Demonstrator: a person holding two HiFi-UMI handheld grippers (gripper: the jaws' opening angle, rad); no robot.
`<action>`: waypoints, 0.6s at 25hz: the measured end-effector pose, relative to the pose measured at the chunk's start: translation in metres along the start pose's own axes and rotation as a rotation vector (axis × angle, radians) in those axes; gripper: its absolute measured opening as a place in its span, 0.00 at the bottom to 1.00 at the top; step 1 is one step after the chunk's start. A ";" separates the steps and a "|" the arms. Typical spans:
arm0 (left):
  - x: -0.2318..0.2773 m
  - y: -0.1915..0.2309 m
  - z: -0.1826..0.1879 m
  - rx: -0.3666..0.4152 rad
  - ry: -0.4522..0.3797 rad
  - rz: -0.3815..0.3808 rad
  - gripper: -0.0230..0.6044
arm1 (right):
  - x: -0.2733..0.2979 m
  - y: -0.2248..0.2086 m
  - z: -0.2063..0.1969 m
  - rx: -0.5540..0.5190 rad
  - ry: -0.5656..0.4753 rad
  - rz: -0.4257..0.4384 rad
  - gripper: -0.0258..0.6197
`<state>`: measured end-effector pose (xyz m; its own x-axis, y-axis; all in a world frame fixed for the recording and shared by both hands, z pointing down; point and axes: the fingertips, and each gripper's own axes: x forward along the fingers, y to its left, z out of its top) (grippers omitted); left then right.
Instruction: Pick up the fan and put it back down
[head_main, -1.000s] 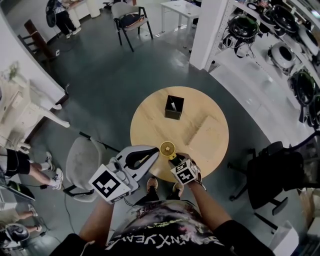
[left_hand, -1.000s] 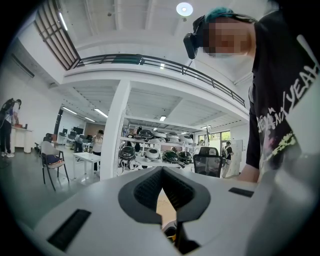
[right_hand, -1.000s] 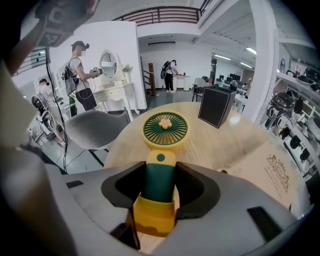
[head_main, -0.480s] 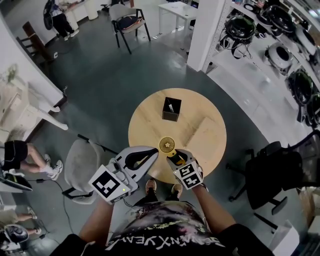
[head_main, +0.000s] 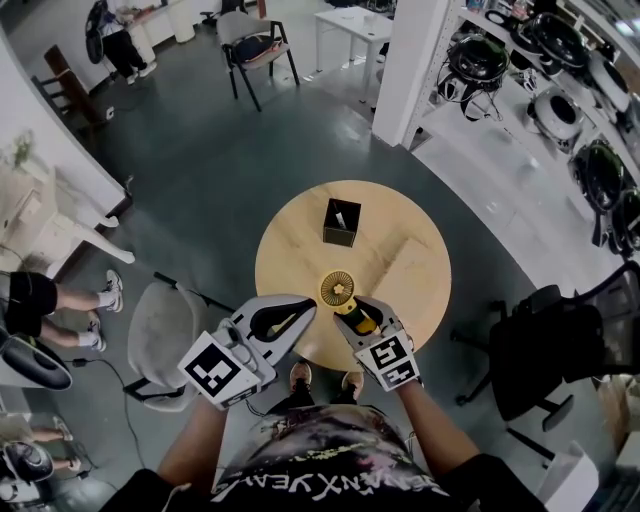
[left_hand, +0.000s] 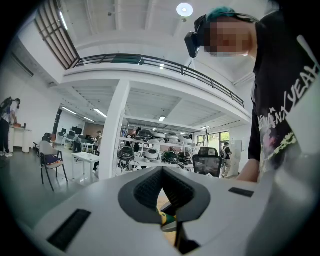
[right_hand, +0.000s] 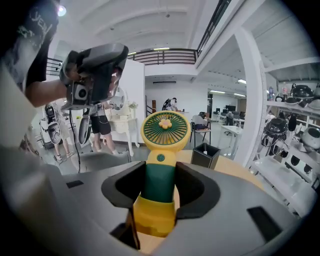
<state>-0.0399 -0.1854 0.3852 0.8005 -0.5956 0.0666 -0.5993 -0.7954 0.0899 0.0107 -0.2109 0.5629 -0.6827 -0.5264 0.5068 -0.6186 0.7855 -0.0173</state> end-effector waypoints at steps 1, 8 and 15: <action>0.000 0.000 0.000 0.000 0.000 0.000 0.06 | -0.003 -0.001 0.005 -0.008 -0.017 -0.002 0.33; 0.001 0.004 0.000 0.001 0.002 0.001 0.06 | -0.020 -0.002 0.038 -0.056 -0.127 0.011 0.33; 0.005 0.006 0.001 0.003 0.004 0.000 0.06 | -0.043 -0.003 0.079 -0.098 -0.226 0.018 0.33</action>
<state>-0.0400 -0.1934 0.3855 0.8004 -0.5953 0.0711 -0.5995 -0.7956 0.0874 0.0115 -0.2165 0.4735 -0.7701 -0.5626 0.3009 -0.5722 0.8176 0.0643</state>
